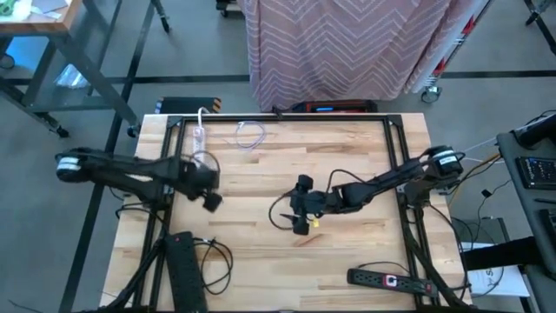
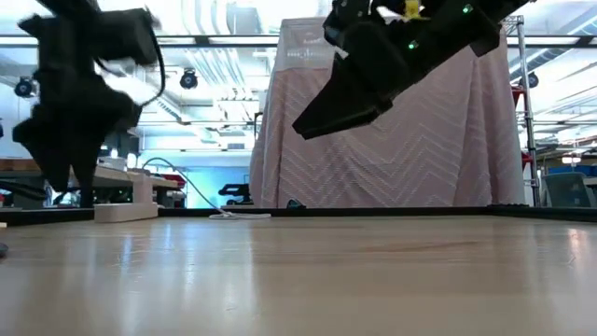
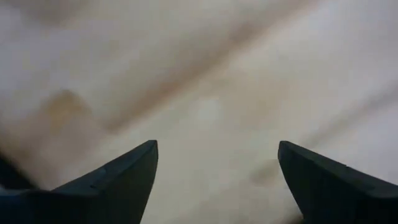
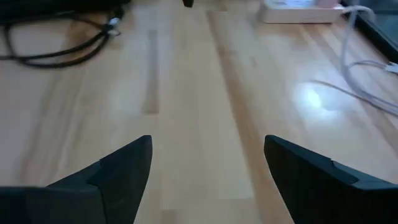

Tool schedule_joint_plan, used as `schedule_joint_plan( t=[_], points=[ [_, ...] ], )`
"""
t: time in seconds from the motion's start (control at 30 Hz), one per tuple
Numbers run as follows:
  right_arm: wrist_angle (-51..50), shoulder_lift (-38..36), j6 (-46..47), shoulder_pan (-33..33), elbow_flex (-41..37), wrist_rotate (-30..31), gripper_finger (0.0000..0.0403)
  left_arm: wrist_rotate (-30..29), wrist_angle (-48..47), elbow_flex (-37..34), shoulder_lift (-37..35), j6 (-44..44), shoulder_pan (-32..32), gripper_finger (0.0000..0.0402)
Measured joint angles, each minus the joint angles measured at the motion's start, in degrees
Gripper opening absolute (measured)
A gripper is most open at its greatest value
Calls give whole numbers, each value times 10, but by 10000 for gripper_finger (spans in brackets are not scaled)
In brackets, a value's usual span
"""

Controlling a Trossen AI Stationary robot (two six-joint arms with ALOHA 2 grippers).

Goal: Insert USB
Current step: Insert the left black charger cable into the left black outlet extension

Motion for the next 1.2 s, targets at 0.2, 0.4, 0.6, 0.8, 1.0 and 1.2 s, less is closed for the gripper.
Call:
schedule_joint_plan(
  t=[0.2, 0.4, 0.6, 0.8, 1.0, 1.2],
  points=[
    [-17, 0, -15, 62, -1, 0, 284, -106, 116, 40, 12, -104, -235, 324],
    [-12, 0, -15, 117, -1, 13, 275, -156, 136, 92, 112, -143, -397, 312],
    [-2, 11, -15, 137, -1, 61, 265, -150, 109, 133, 247, -128, -421, 309],
    [11, 50, 12, 139, -1, 61, 251, -146, 62, 160, 359, -103, -401, 322],
    [23, 104, 57, 146, 0, 58, 237, -114, 63, 181, 416, -56, -384, 302],
    [97, 145, 66, 161, 0, 30, 217, -115, 90, 181, 422, 3, -348, 188]
  ],
)
